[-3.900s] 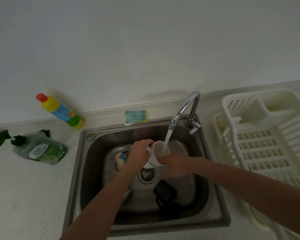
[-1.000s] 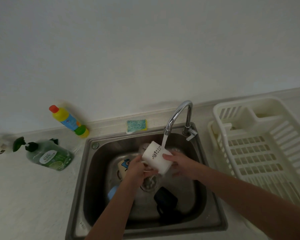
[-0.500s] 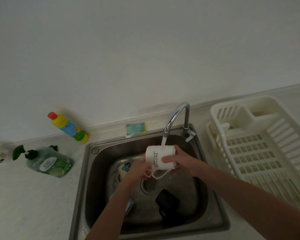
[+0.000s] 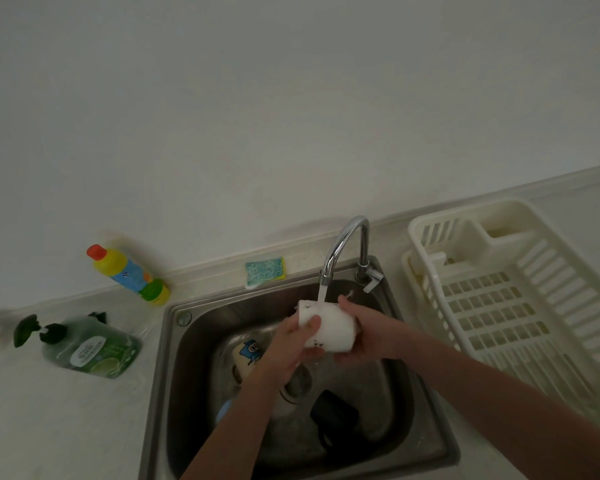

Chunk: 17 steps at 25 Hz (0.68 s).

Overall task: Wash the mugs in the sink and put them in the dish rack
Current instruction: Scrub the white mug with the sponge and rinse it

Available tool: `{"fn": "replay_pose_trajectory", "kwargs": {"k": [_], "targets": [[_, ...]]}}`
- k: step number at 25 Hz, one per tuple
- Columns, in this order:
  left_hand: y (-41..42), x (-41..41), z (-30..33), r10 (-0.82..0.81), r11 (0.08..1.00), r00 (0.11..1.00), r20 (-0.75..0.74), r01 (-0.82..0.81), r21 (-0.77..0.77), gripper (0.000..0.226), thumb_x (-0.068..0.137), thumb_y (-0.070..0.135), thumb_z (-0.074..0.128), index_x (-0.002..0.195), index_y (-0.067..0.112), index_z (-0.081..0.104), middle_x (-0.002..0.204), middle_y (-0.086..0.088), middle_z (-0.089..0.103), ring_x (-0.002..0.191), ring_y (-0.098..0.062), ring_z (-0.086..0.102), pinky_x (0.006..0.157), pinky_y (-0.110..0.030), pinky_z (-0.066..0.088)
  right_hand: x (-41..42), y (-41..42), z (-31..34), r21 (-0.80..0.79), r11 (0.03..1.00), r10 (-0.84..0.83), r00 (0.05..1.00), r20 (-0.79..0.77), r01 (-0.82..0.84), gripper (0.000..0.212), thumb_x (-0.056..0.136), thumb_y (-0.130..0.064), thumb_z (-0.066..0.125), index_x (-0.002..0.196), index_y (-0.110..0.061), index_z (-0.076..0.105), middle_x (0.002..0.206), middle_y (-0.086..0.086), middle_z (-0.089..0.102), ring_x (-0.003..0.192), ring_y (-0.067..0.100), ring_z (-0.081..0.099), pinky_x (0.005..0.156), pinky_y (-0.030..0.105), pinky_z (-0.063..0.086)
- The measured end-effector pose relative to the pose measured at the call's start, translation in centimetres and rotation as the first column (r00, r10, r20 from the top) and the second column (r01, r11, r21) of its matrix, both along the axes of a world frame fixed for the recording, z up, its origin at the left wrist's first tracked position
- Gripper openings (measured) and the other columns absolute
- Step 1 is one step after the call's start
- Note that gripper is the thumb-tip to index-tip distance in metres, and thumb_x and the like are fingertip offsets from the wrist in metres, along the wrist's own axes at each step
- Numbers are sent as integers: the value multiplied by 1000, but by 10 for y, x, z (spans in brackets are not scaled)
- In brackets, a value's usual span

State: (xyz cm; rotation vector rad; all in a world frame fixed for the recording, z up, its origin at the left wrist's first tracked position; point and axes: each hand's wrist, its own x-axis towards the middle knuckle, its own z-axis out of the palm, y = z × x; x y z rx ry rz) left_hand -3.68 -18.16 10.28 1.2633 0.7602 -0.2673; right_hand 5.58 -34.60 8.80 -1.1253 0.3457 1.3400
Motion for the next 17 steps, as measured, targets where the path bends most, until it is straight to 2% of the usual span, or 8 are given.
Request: {"fn": "replay_pose_trajectory", "kwargs": {"k": [2,6,8,10,12,14,15,17], "targets": [[-4,-2,2,-5,999,1000,-5,4,-44,36,91,27,67,125,20,57,125,-12,60,110,-32,62,71,-38,60,-1,2,0,-14,999,-50,999,3,50,69,76,-56,75,130,-17,58,128,22,59,112,39,63,79,45,57],[6,4,5,55,992,994,-96,-65,-109,45,87,28,73,125,13,56,126,-15,57,112,-36,60,57,-30,57,-3,1,1,-69,997,53,952,302,-34,62,81,-42,75,133,-24,47,129,13,55,114,33,59,74,37,56],[11,3,3,35,989,997,-73,-45,-142,48,85,30,74,125,11,58,127,-17,60,113,-37,62,58,-30,57,-5,-1,3,-29,999,42,964,262,-35,59,81,-49,73,130,-22,55,128,13,58,111,31,60,72,35,56],[14,1,-6,16,989,997,-70,-26,-148,51,83,32,76,127,12,58,126,-17,62,112,-37,64,61,-33,57,-7,-1,7,-31,998,64,975,213,-58,66,73,-58,77,125,-20,63,127,16,61,111,33,62,74,38,57],[17,2,-7,12,990,996,-90,-24,-139,60,78,37,81,128,12,59,123,-18,66,112,-37,64,81,-41,58,-5,0,2,-51,993,117,935,335,-106,63,73,-47,81,127,-23,58,127,15,61,113,34,62,78,43,58],[22,5,-6,-27,985,997,-76,13,-170,72,68,42,88,127,10,61,121,-19,68,113,-36,65,105,-53,46,-5,0,2,-34,993,118,899,421,-114,55,80,-34,79,128,-28,53,127,12,61,113,33,63,85,48,58],[23,6,-5,-43,986,997,-61,32,-166,68,69,41,88,125,9,63,118,-18,70,112,-35,66,105,-52,46,-5,-1,1,-20,993,116,915,386,-117,52,82,-38,77,128,-28,53,126,13,62,112,33,64,85,47,58],[23,6,-3,-59,990,996,-62,50,-133,51,80,36,79,121,9,65,113,-15,72,103,-30,70,83,-38,59,-8,-1,6,-7,994,109,958,264,-111,54,83,-51,71,127,-23,57,124,16,65,110,33,65,81,42,58]]}}
